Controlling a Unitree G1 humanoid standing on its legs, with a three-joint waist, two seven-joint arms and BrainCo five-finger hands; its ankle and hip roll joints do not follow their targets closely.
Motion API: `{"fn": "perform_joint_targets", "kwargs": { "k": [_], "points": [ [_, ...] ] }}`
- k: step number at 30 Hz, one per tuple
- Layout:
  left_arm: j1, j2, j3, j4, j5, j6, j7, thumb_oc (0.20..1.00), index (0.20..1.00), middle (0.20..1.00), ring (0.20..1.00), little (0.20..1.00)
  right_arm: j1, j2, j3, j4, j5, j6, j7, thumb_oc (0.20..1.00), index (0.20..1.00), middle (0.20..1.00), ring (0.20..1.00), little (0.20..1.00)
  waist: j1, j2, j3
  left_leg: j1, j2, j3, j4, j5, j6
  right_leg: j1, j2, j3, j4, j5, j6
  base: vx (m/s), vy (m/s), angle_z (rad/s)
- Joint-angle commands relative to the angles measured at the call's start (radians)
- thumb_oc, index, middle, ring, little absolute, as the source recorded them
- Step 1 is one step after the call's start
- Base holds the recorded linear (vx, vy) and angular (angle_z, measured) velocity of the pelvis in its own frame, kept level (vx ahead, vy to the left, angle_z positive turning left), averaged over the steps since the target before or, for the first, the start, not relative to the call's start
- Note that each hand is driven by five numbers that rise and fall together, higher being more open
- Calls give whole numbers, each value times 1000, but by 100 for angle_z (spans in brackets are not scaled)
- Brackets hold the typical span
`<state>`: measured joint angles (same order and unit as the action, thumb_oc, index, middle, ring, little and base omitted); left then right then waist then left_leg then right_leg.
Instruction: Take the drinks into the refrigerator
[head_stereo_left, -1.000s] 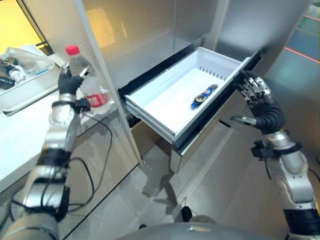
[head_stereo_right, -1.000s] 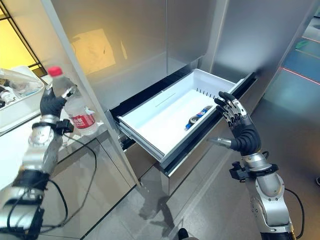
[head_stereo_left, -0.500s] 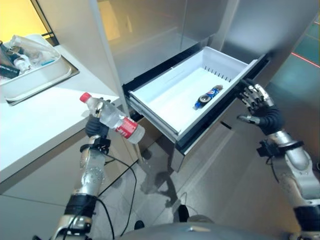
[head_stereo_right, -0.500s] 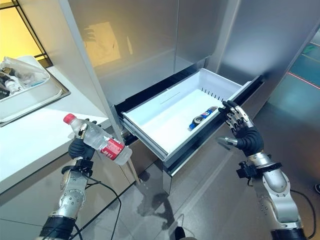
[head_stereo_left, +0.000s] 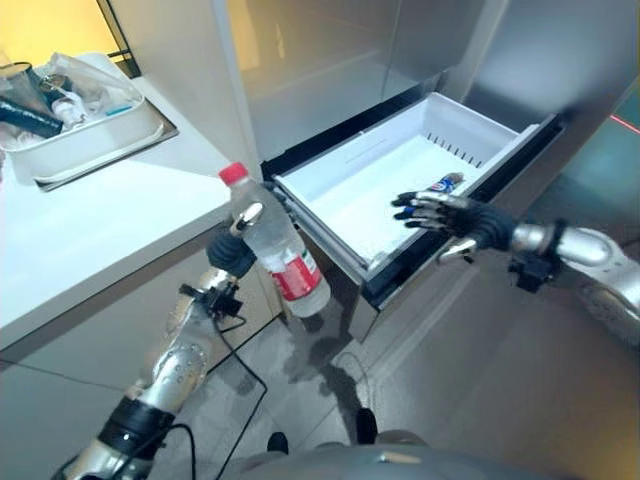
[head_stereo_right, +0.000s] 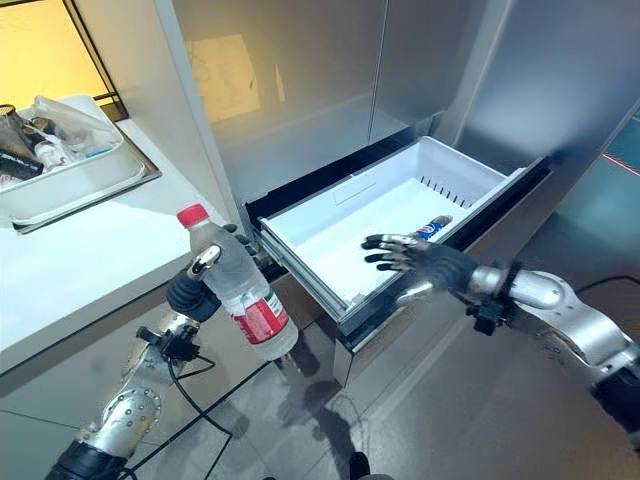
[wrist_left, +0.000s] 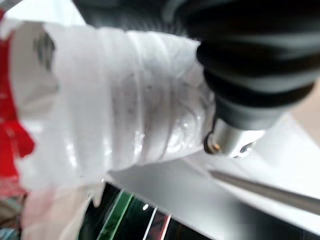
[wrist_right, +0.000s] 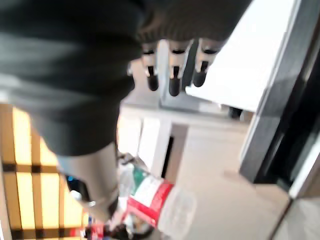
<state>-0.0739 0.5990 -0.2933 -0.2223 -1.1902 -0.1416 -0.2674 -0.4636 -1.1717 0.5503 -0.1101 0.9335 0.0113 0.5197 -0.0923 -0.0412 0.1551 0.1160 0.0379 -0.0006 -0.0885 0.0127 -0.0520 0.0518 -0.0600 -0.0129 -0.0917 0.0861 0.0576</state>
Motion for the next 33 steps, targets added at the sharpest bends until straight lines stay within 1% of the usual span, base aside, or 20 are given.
{"fn": "perform_joint_targets", "kwargs": {
  "k": [1, 2, 4, 6, 7, 8, 10, 11, 12, 15, 16, 17, 18, 19, 20, 24, 26, 31, 33],
  "points": [
    [-165, 67, -44, -111, 23, -54, -59, 200, 200, 200, 200, 200, -173, 2, 121, -4, 87, 12, 9, 1000, 1000, 1000, 1000, 1000, 20, -29, -32, 20, -58, -35, 76, -125, 51, 42, -21, -54, 84, -126, 24, 0, 0, 0],
    [-188, 82, -67, -112, 34, -61, -58, 200, 200, 200, 200, 200, -199, 15, 156, -14, 125, 16, 1, 1000, 1000, 1000, 1000, 1000, 20, -27, -34, 22, -58, -35, 76, -123, 51, 44, -20, -54, 84, -125, 23, 0, 0, 0],
    [-202, 91, -81, -115, 38, -61, -58, 200, 200, 200, 200, 200, -220, 23, 180, -17, 140, 20, 0, 1000, 1000, 1000, 1000, 1000, 20, -28, -35, 22, -58, -35, 76, -123, 50, 45, -20, -54, 84, -125, 23, 0, 0, 0],
    [-236, 102, -112, -117, 54, -63, -53, 200, 200, 200, 200, 200, -259, 52, 226, -18, 170, 37, 2, 1000, 1000, 1000, 1000, 1000, 20, -28, -36, 22, -57, -34, 76, -121, 48, 47, -19, -56, 82, -124, 23, -17, 3, -1],
    [-280, 120, -145, -117, 72, -67, -54, 200, 200, 200, 200, 200, -291, 86, 266, -7, 196, 48, -1, 1000, 1000, 1000, 1000, 1000, 22, -28, -36, 21, -56, -34, 76, -120, 48, 47, -19, -57, 83, -124, 23, 0, 0, 0],
    [-280, 120, -145, -117, 72, -67, -54, 200, 200, 200, 200, 200, -291, 86, 266, -7, 196, 48, -1, 1000, 1000, 1000, 1000, 1000, 22, -28, -36, 21, -56, -34, 76, -120, 48, 47, -19, -57, 83, -124, 23, 0, 0, 0],
    [-315, 117, -178, -107, 70, -71, -52, 200, 200, 200, 200, 200, -291, 124, 285, 0, 238, 59, 0, 1000, 1000, 1000, 1000, 1000, 23, -29, -35, 21, -56, -35, 76, -118, 48, 47, -19, -59, 84, -124, 22, 0, 0, 0],
    [-315, 117, -179, -106, 70, -71, -52, 200, 200, 200, 200, 200, -290, 124, 284, 1, 238, 59, 0, 1000, 1000, 1000, 1000, 1000, 23, -29, -35, 21, -56, -35, 76, -118, 48, 47, -19, -59, 84, -124, 22, -32, 12, -1],
    [-365, 124, -216, -101, 92, -75, -53, 200, 200, 200, 200, 200, -290, 158, 298, 15, 270, 71, 6, 1000, 1000, 1000, 1000, 1000, 25, -31, -33, 18, -56, -38, 78, -117, 48, 46, -19, -64, 88, -125, 22, -35, 15, 0],
    [-432, 125, -258, -83, 120, -84, -62, 200, 200, 200, 200, 200, -239, 200, 293, -9, 335, 100, 32, 1000, 1000, 1000, 1000, 1000, 26, -32, -28, 12, -58, -42, 82, -116, 49, 43, -21, -68, 94, -126, 23, -27, 12, 2],
    [-463, 118, -271, -67, 132, -89, -70, 200, 200, 200, 200, 200, -202, 240, 288, -28, 362, 121, 53, 1000, 1000, 1000, 1000, 1000, 27, -32, -25, 9, -58, -45, 84, -116, 50, 40, -22, -69, 97, -127, 24, -29, 13, 3],
    [-464, 118, -272, -67, 132, -90, -70, 200, 200, 200, 200, 200, -202, 241, 287, -28, 362, 121, 53, 1000, 1000, 1000, 1000, 1000, 27, -32, -25, 9, -58, -45, 84, -116, 50, 40, -22, -69, 97, -127, 24, -39, 14, 3],
    [-479, 104, -281, -53, 137, -90, -69, 200, 200, 200, 200, 200, -138, 296, 255, -28, 398, 131, 55, 1000, 1000, 1000, 1000, 1000, 28, -31, -22, 6, -59, -46, 85, -115, 51, 38, -23, -70, 97, -126, 24, -43, 12, 0],
    [-493, 106, -282, -48, 139, -87, -73, 200, 200, 200, 200, 200, -101, 338, 255, -31, 393, 150, 61, 1000, 1000, 1000, 1000, 1000, 31, -32, -16, 2, -60, -47, 88, -115, 52, 34, -24, -71, 100, -126, 24, -43, 12, 2],
    [-493, 107, -283, -48, 139, -87, -73, 200, 200, 200, 200, 200, -101, 338, 254, -31, 393, 150, 61, 1000, 1000, 1000, 1000, 1000, 32, -32, -16, 2, -60, -47, 88, -115, 52, 34, -24, -71, 100, -126, 25, -36, 8, 1],
    [-533, 98, -317, -37, 140, -68, -102, 200, 200, 200, 200, 200, -33, 422, 264, -13, 400, 185, 83, 1000, 1000, 1000, 1000, 1000, 36, -33, -4, -8, -61, -52, 92, -110, 53, 31, -24, -72, 101, -127, 24, -24, 5, 2],
    [-545, 95, -329, -31, 145, -69, -107, 200, 200, 200, 200, 200, -16, 445, 282, -6, 406, 192, 93, 1000, 1000, 1000, 1000, 1000, 37, -34, -1, -8, -60, -53, 91, -110, 53, 30, -25, -71, 100, -126, 23, 0, 0, 0],
    [-564, 105, -352, -28, 156, -72, -119, 200, 200, 200, 200, 200, -10, 438, 312, -21, 423, 198, 96, 1000, 1000, 1000, 1000, 1000, 37, -35, 1, -8, -60, -58, 92, -108, 52, 35, -23, -71, 98, -127, 22, 0, 0, 0],
    [-566, 97, -349, -16, 170, -80, -116, 200, 200, 200, 200, 200, -12, 460, 325, -20, 426, 196, 96, 1000, 1000, 1000, 1000, 1000, 38, -35, -1, -8, -59, -60, 91, -108, 52, 36, -22, -71, 97, -128, 22, 0, 0, 0]
  ]
}}
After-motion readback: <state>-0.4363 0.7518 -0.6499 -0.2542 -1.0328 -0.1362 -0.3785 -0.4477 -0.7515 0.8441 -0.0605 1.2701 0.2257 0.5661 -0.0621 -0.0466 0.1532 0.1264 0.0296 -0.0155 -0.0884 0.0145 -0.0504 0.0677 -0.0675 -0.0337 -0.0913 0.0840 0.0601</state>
